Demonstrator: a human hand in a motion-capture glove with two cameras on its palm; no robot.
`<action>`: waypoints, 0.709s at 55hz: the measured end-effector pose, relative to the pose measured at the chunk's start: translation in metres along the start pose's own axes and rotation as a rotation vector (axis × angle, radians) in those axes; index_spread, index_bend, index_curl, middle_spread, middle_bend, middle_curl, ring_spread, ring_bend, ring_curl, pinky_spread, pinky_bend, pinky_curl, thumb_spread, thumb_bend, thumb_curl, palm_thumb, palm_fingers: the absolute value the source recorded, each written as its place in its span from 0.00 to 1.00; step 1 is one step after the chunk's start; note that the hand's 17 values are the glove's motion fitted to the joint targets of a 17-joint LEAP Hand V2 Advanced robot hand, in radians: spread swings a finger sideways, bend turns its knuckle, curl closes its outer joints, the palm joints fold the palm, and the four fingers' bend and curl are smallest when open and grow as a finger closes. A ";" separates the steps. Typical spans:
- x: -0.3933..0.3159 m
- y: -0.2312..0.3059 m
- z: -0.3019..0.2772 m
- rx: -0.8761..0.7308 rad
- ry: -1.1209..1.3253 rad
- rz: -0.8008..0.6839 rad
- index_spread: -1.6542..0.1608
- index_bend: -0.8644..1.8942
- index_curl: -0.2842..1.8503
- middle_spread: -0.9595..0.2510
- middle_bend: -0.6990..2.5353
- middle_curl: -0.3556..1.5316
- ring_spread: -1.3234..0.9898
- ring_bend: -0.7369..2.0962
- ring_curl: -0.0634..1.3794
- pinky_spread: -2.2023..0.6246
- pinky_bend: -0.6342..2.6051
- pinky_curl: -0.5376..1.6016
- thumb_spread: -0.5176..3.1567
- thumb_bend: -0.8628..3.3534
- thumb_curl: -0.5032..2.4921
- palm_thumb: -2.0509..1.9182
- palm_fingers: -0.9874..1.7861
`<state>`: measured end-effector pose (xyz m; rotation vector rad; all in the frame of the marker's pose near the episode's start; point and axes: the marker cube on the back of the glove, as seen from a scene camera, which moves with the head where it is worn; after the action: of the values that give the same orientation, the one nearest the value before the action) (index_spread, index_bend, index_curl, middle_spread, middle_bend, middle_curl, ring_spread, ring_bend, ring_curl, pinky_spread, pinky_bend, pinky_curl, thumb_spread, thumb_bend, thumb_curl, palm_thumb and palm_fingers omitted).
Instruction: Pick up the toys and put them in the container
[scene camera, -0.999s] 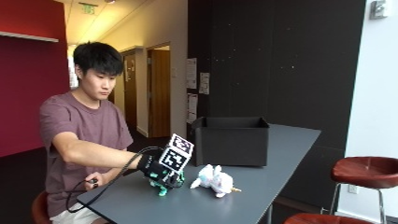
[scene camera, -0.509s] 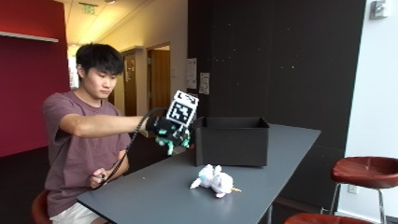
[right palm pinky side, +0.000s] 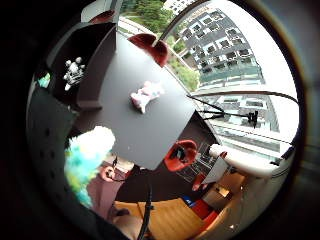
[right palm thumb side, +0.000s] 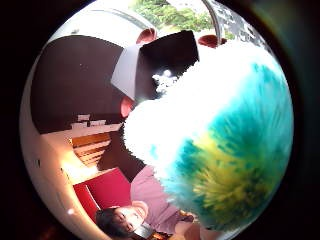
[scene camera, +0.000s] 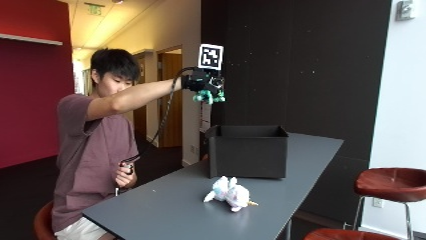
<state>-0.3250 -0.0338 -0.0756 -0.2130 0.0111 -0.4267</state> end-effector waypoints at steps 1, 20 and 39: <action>-0.005 -0.002 -0.002 0.005 0.013 -0.038 0.72 0.66 0.53 0.43 0.57 0.76 0.35 0.75 0.66 0.62 0.52 0.55 0.16 0.26 0.51 0.71 0.68; -0.105 -0.096 -0.002 0.062 0.040 -0.049 0.72 0.65 0.60 0.47 0.59 0.77 0.35 0.76 0.67 0.62 0.53 0.56 0.12 0.26 0.53 0.71 0.66; -0.153 -0.164 0.065 -0.088 0.126 -0.106 0.73 0.53 0.63 0.47 0.55 0.77 0.36 0.77 0.67 0.62 0.59 0.59 0.18 0.24 0.54 0.69 0.51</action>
<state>-0.5282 -0.1036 0.0169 -0.2741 0.1434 -0.5456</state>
